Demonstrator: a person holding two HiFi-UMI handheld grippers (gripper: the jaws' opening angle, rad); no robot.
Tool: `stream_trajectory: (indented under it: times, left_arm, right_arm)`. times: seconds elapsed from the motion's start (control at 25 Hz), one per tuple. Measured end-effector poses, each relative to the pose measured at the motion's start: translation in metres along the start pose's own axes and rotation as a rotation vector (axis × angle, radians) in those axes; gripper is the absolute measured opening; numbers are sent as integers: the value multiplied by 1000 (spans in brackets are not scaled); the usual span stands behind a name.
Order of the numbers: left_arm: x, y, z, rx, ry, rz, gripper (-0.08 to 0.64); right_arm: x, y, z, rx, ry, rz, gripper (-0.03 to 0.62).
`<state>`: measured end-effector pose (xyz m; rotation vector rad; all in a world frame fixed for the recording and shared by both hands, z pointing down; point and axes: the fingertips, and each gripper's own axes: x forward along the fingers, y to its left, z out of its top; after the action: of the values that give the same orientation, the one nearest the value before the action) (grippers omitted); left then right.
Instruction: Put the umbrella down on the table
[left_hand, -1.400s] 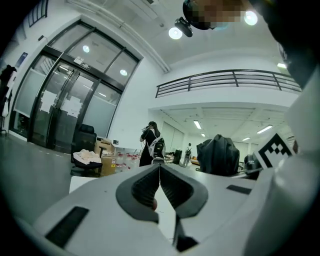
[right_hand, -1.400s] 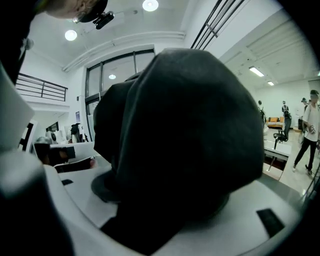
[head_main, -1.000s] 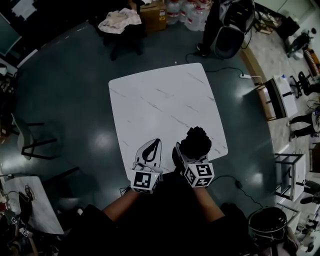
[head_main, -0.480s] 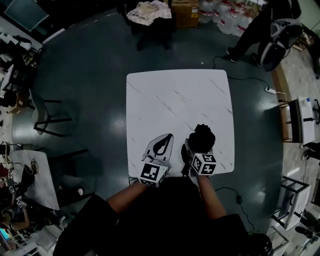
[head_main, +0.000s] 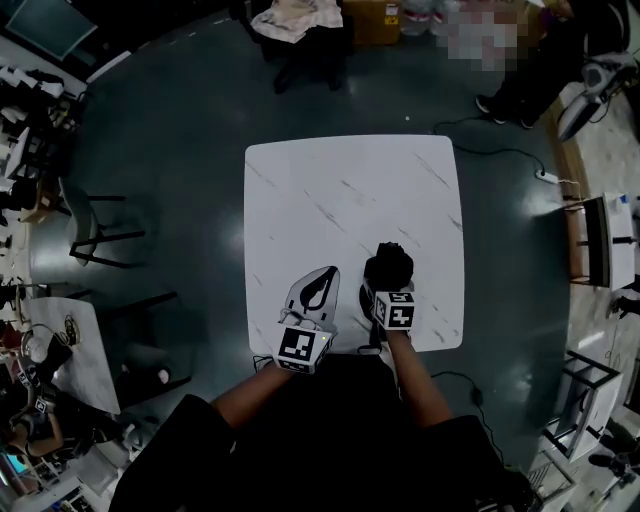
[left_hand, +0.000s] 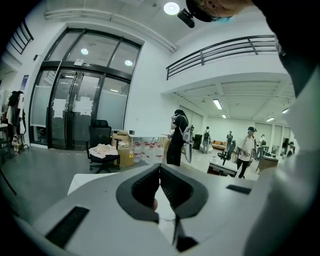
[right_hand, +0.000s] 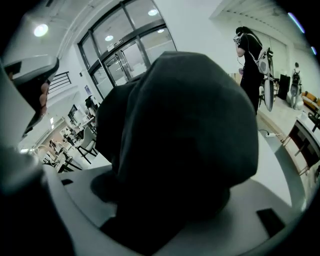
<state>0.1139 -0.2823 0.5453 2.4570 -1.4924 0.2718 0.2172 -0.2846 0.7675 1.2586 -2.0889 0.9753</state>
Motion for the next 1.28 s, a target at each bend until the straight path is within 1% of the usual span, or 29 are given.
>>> stream_trajectory:
  times: [0.16, 0.24, 0.4, 0.64, 0.76, 0.92, 1.04, 1.12, 1.2, 1.24, 1.28]
  left_arm:
    - [1, -4, -3, 14, 20, 4, 17]
    - [2, -5, -5, 22, 23, 2, 17]
    - [-3, 0, -8, 19, 33, 18, 17]
    - [-15, 5, -16, 14, 63, 52, 17]
    - [-21, 6, -13, 19, 61, 50, 17]
    - [-34, 7, -17, 14, 69, 45, 17]
    - [-45, 7, -23, 1, 61, 41, 17]
    - [-53, 9, -24, -5, 49, 35, 17]
    - [-62, 11, -25, 0, 42, 21, 17]
    - [-67, 12, -25, -1, 40, 15, 17]
    - [-72, 13, -25, -6, 36, 12, 17]
  right_arm:
    - [18, -12, -14, 47, 41, -8, 334]
    - [28, -22, -24, 71, 77, -21, 336]
    - [48, -31, -43, 101, 145, -19, 339]
    - [49, -40, -46, 88, 204, -119, 344]
    - [49, -38, -45, 59, 224, -138, 347]
    - [49, -32, -48, 21, 279, -148, 356]
    - [46, -37, -48, 37, 284, -178, 370]
    - [41, -38, -48, 63, 274, -201, 374]
    - [31, -30, -54, 99, 277, -203, 377]
    - [25, -26, -55, 106, 273, -207, 377]
    - [20, -26, -51, 90, 251, -227, 377]
